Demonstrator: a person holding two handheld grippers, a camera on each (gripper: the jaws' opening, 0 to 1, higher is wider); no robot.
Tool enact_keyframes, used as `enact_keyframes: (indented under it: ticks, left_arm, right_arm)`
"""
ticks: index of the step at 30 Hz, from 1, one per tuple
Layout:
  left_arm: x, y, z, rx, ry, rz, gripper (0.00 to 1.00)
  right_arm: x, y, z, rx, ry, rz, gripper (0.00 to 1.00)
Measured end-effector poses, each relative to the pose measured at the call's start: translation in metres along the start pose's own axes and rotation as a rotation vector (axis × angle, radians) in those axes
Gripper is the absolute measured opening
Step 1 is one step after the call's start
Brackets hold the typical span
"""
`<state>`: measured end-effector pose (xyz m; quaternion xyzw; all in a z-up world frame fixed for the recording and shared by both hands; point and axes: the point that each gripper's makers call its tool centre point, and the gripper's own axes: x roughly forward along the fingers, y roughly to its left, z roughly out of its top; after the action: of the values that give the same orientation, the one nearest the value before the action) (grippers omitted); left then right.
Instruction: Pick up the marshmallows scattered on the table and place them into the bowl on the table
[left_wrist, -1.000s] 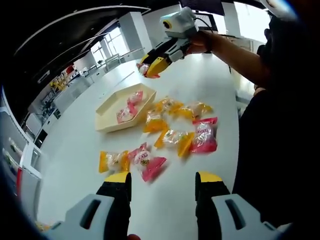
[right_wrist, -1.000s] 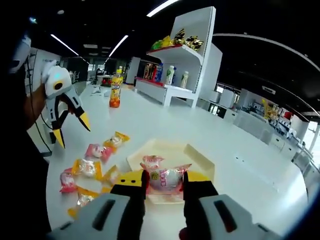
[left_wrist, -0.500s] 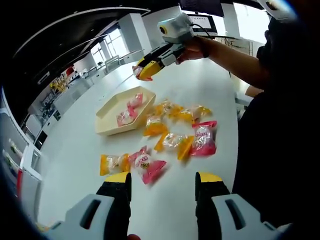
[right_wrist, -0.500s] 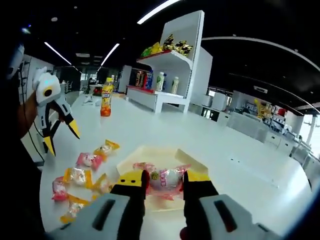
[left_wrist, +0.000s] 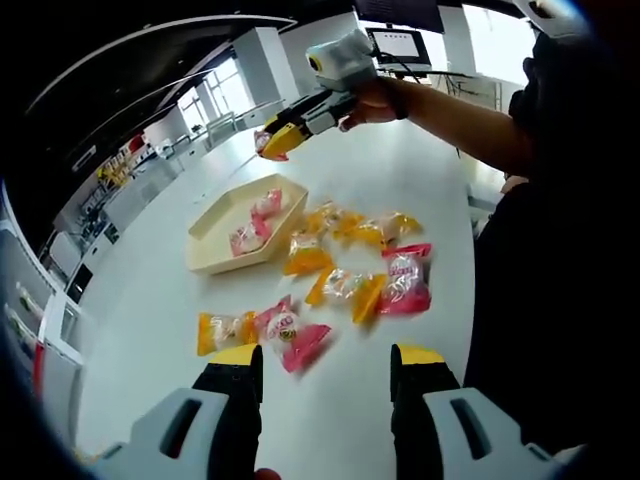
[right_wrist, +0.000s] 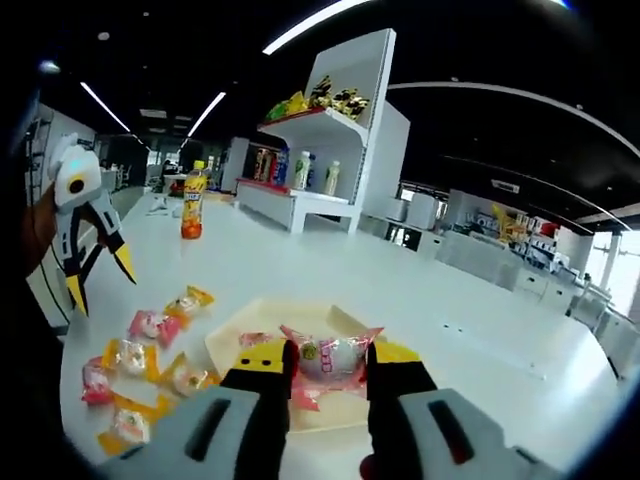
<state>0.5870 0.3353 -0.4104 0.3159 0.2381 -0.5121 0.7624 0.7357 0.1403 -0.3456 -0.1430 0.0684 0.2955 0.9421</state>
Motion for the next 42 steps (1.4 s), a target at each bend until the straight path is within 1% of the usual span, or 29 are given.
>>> enact_keyframes:
  ticks: [6,12,14,18,26,30,39,41,42]
  left_arm:
    - [0.001,0.001,-0.001,0.007,0.012,0.002,0.50]
    - [0.001,0.002,0.000,0.010,0.012,0.003,0.50]
    - [0.001,0.002,-0.001,0.010,0.016,0.004,0.50]
    - [0.002,0.001,-0.002,0.011,0.020,0.002,0.50]
    - [0.003,0.001,-0.004,0.011,0.026,0.003,0.50]
    - [0.003,0.002,-0.004,0.009,0.026,0.005,0.50]
    - [0.001,-0.001,-0.002,0.009,0.018,0.002,0.50]
    - [0.000,-0.001,-0.002,0.009,0.015,-0.001,0.50]
    - [0.000,-0.001,0.000,0.009,0.009,-0.002,0.50]
  right_arm:
    - [0.004,-0.008,0.001,0.015,-0.009,-0.038,0.29]
    - [0.008,-0.010,0.000,0.029,-0.014,-0.055,0.29]
    - [0.007,-0.020,0.003,0.043,-0.036,-0.115,0.29]
    - [0.006,-0.028,0.003,0.082,-0.049,-0.145,0.29]
    - [0.010,-0.027,-0.003,0.095,-0.044,-0.149,0.29]
    - [0.012,-0.030,-0.004,0.085,-0.052,-0.177,0.29]
    - [0.017,-0.026,-0.008,0.100,-0.053,-0.174,0.29]
    - [0.018,-0.026,-0.007,0.054,-0.056,-0.178,0.29]
    - [0.018,-0.026,-0.007,0.055,-0.056,-0.178,0.29]
